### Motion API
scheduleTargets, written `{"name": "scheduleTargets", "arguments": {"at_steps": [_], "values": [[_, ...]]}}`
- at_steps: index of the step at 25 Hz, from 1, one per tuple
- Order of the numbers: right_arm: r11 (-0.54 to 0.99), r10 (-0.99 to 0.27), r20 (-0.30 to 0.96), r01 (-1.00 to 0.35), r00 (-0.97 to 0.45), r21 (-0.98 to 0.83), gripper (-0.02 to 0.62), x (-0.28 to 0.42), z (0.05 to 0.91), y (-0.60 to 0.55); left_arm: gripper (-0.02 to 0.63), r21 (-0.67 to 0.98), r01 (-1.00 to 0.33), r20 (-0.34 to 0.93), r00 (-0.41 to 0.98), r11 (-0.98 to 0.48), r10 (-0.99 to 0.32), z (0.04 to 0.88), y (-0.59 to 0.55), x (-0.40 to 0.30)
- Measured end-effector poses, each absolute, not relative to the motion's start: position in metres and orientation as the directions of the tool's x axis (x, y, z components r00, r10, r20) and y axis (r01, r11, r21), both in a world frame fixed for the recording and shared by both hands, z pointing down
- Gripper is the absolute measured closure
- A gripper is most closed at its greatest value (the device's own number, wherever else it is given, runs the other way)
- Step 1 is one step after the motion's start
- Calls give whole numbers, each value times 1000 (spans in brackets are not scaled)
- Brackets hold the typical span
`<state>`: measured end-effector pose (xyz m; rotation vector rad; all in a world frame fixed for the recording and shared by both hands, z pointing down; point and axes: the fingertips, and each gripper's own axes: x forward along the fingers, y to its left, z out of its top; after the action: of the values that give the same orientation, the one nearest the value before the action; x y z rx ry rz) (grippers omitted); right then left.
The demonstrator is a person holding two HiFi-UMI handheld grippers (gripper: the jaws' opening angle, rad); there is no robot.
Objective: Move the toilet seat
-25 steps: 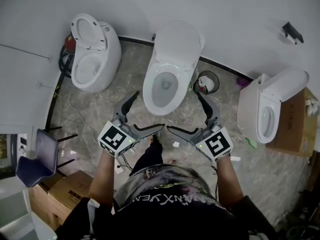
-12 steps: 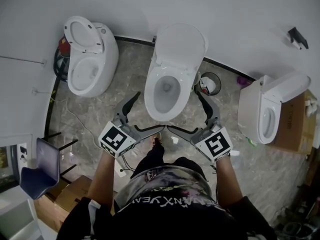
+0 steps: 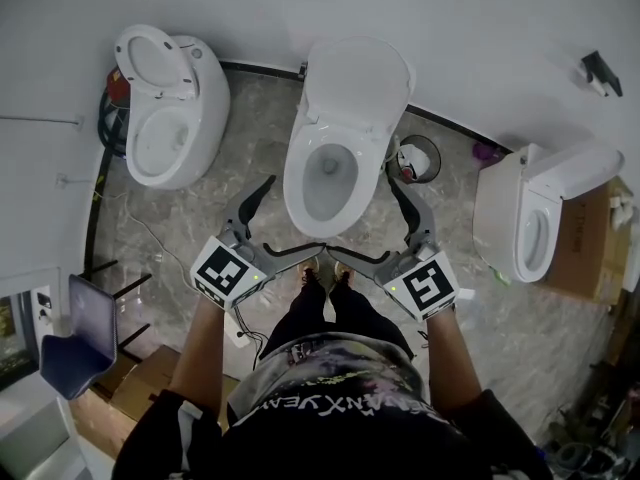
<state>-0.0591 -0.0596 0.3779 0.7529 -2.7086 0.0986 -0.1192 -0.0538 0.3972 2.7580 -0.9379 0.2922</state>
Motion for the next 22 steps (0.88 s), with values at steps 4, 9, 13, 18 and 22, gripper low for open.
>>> {"name": "scheduleTargets", "arguments": {"at_steps": [4,9,13,18,22], "values": [[864,-479,312,-503,-820,4,11,-54,380,-68,58,128,-637,266,761,-760,-592,399,-61,-113],[874,-466,277,-487,-840,-6,11,-43,376,-78,58,118,-661,264,740,-741,-618,395,-68,-104],[877,-463,264,-481,-846,-5,11,-36,381,-87,58,134,-678,268,727,-723,-632,401,-76,-97],[873,-460,277,-487,-844,-34,11,-29,408,-93,58,135,-689,290,715,-712,-636,424,-77,-94],[869,-458,286,-492,-841,-52,11,-29,444,-102,58,165,-703,306,704,-692,-641,458,-84,-94]]}}
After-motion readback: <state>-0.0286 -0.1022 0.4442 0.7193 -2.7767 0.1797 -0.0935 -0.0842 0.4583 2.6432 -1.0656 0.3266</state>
